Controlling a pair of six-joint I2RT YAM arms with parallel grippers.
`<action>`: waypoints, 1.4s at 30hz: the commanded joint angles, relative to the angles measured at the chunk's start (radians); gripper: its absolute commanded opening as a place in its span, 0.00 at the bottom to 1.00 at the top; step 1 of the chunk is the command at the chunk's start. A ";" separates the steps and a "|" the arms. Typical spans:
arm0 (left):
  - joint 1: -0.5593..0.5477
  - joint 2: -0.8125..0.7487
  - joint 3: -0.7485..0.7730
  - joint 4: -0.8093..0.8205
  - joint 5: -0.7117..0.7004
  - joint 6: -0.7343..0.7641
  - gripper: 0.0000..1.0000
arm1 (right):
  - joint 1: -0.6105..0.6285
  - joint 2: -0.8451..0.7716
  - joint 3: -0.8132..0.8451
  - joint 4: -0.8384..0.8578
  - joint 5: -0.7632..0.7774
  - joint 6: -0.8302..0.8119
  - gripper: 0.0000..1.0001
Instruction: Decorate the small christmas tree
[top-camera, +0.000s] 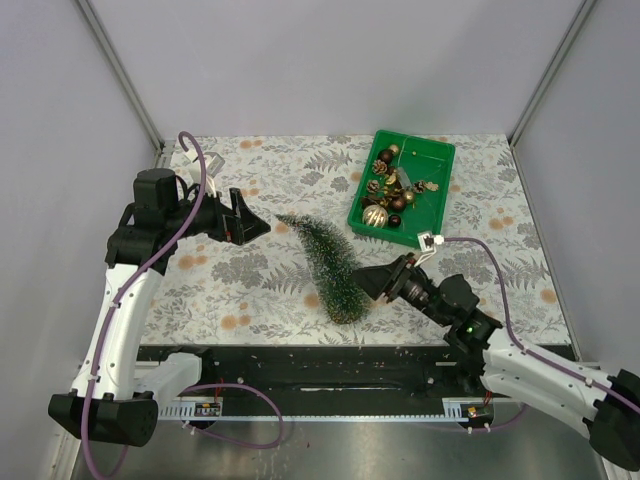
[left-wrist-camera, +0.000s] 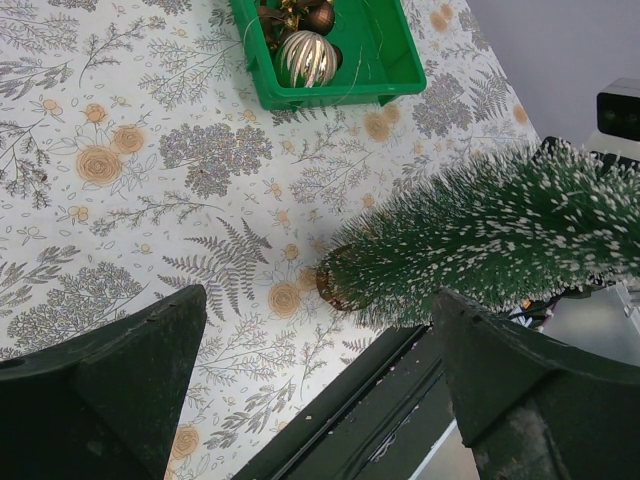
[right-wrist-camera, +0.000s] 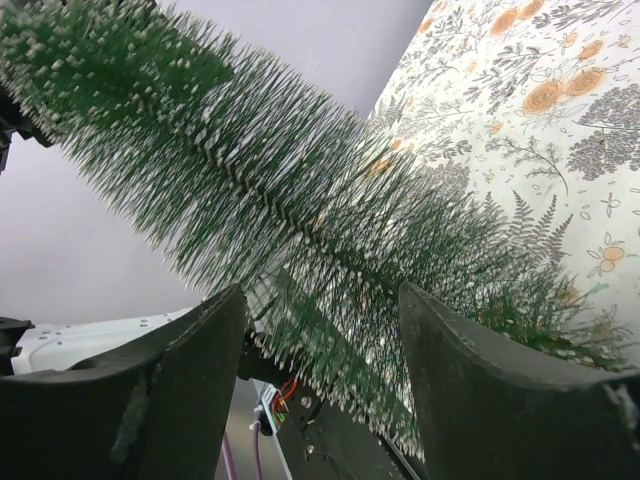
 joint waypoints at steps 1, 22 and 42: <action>-0.006 -0.007 0.030 0.037 0.012 0.010 0.99 | 0.006 -0.117 0.049 -0.213 0.020 -0.064 0.74; -0.006 -0.009 -0.009 0.037 -0.060 0.070 0.99 | -0.246 0.385 0.895 -0.904 0.267 -0.399 0.86; -0.006 0.022 -0.046 0.025 -0.077 0.124 0.99 | -0.453 1.131 1.221 -1.100 0.357 -0.675 0.68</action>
